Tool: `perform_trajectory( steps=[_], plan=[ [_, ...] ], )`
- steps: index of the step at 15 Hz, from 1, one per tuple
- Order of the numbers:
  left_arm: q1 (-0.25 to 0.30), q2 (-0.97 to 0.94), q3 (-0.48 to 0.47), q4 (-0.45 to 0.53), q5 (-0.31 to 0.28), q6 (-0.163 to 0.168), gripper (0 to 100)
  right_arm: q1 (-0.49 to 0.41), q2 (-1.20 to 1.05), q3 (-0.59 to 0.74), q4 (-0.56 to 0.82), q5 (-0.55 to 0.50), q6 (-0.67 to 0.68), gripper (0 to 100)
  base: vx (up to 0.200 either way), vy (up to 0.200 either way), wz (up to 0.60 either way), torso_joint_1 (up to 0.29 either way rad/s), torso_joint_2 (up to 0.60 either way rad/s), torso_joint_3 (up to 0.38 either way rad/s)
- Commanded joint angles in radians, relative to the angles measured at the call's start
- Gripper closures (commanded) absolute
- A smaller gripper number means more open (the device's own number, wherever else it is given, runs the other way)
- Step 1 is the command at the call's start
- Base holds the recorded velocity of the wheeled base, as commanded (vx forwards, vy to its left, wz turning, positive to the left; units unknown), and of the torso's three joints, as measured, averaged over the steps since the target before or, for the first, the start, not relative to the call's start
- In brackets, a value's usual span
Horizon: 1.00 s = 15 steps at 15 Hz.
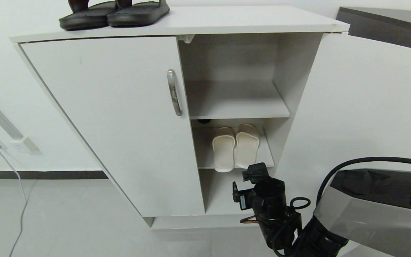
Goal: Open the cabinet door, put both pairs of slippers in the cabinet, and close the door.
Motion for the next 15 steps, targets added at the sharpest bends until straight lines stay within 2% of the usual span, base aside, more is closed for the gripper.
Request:
perform_trajectory(
  steps=[1, 7, 12, 15],
  plan=[
    [0.000, 0.001, 0.000, 0.000, 0.000, 0.000, 100, 0.001, 0.006, 0.000, 0.001, 0.000, 0.000, 0, 0.000, 0.000, 0.00, 0.000, 0.00, 0.000],
    [0.000, 0.001, 0.000, 0.000, 0.000, 0.000, 100, -0.001, 0.023, 0.000, -0.019, -0.005, 0.001, 0, 0.000, 0.000, 0.00, 0.000, 0.00, 0.000],
    [0.000, 0.001, 0.002, 0.000, 0.000, 0.008, 100, -0.005, 0.021, -0.002, -0.027, -0.011, 0.001, 0, 0.000, 0.000, 0.00, 0.005, 0.00, 0.159],
    [0.000, 0.001, 0.002, 0.000, 0.000, 0.008, 100, -0.005, 0.018, -0.002, -0.101, -0.031, -0.003, 0, 0.000, 0.000, 0.00, -0.001, 0.00, 0.203]
  ],
)
